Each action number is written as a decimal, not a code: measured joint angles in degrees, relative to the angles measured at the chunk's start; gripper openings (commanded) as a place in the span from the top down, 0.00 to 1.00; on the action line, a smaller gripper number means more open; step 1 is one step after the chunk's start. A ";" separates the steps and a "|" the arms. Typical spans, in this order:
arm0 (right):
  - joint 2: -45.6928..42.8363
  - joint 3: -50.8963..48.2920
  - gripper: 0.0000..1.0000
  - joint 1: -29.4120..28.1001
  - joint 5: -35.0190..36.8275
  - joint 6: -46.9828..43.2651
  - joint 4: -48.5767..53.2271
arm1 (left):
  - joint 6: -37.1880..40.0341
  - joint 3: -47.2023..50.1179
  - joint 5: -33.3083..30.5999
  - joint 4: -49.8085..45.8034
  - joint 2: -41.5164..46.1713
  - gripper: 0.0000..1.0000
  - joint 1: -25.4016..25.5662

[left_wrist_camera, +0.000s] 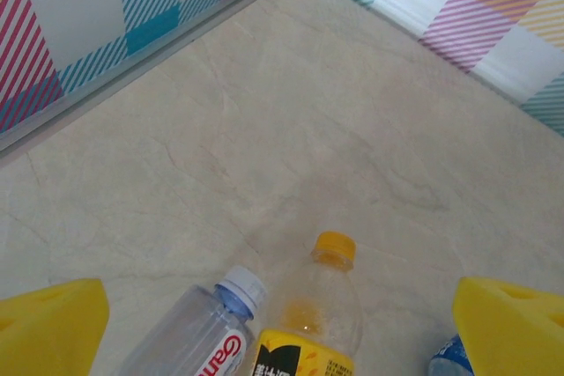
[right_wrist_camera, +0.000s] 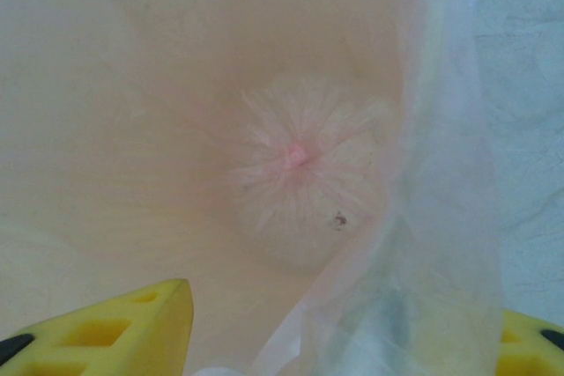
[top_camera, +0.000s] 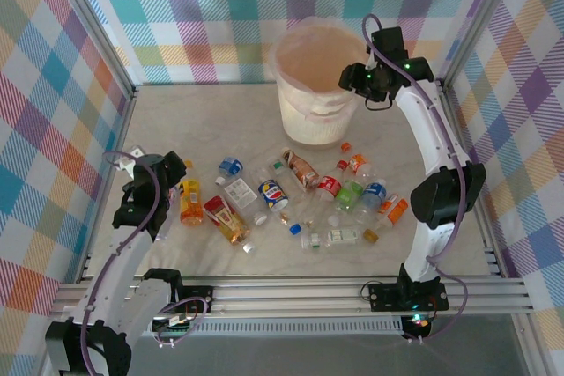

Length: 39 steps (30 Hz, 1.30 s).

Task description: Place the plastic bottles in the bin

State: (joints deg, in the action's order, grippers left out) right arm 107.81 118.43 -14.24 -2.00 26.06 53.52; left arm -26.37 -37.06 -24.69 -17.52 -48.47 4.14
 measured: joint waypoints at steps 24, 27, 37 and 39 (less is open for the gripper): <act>3.02 11.96 0.00 -0.81 4.42 -5.25 7.45 | -3.48 -5.11 6.51 -18.58 -17.66 0.00 -7.72; 2.80 12.22 0.00 -0.81 5.09 -5.86 7.63 | -3.10 -5.11 8.59 -18.51 -18.82 0.00 -9.49; -2.08 10.95 0.00 -0.81 6.73 -6.03 8.17 | -2.78 -3.32 15.47 -16.39 -21.94 0.00 -13.90; -4.42 9.46 0.00 -0.81 6.73 -6.01 7.85 | -2.82 -2.97 16.65 -15.47 -22.69 0.00 -14.93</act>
State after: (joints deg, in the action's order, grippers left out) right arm 103.39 127.90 -15.05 4.73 20.05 61.36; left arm -29.19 -40.03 -8.03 -32.99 -71.16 -10.79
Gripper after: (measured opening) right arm 0.996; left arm 0.999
